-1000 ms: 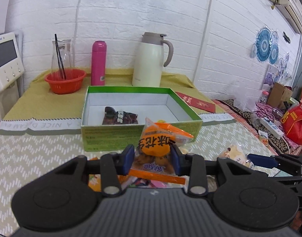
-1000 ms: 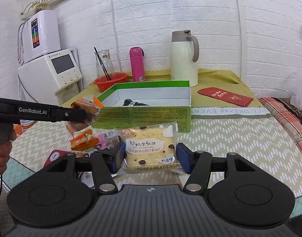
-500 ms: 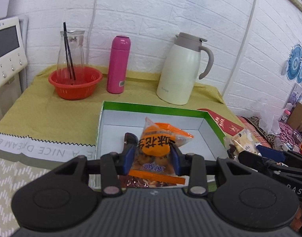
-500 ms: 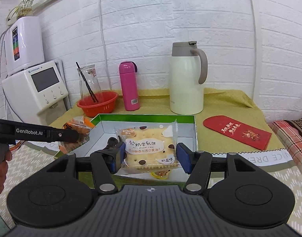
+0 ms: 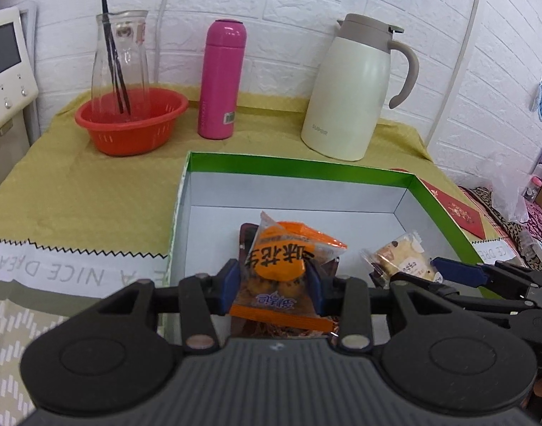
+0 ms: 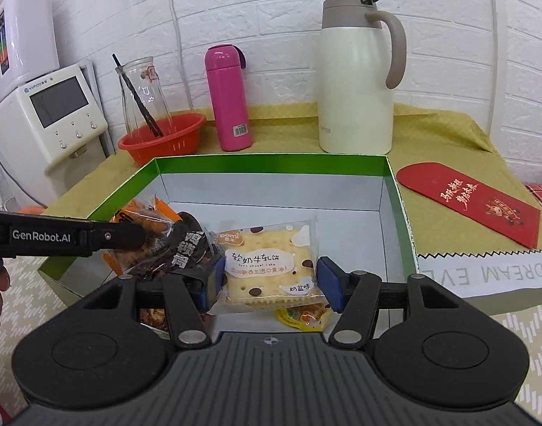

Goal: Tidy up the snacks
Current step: 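Carry both packs into the green box and release them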

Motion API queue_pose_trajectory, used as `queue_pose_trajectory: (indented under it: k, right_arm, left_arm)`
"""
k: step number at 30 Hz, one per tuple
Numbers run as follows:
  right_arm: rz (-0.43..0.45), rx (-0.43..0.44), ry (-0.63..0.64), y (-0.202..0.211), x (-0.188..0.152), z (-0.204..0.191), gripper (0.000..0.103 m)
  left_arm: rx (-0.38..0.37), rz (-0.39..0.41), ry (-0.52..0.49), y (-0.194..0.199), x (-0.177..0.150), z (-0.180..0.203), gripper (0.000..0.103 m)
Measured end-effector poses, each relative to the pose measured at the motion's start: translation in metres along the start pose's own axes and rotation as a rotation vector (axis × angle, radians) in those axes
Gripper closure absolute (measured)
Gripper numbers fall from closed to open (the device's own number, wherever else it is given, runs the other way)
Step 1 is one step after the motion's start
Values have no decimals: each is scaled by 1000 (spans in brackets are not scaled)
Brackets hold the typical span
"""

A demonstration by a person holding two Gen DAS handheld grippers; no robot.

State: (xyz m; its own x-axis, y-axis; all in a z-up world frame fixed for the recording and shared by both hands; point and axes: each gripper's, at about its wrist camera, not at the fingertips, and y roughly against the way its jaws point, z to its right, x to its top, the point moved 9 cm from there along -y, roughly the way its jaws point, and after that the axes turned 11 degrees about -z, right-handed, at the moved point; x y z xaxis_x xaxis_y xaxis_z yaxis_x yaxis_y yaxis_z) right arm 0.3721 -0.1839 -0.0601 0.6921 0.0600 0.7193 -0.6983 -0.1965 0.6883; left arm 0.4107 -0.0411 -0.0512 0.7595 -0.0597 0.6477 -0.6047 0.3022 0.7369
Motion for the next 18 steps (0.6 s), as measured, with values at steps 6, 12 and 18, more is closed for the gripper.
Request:
queue_pose_trajectory:
  k: [6,12,18]
  right_arm:
    - [56,-19,78,6,1,-6,0]
    - [74,-27,78,20,1,-9,0]
    - [92,-36,74,45,-2,-14,0]
  left_arm:
    - [-11,123,30,19,7,0,28]
    - [98,177,39,40,7,0,7]
    - [77,203,23,67,3,7,7]
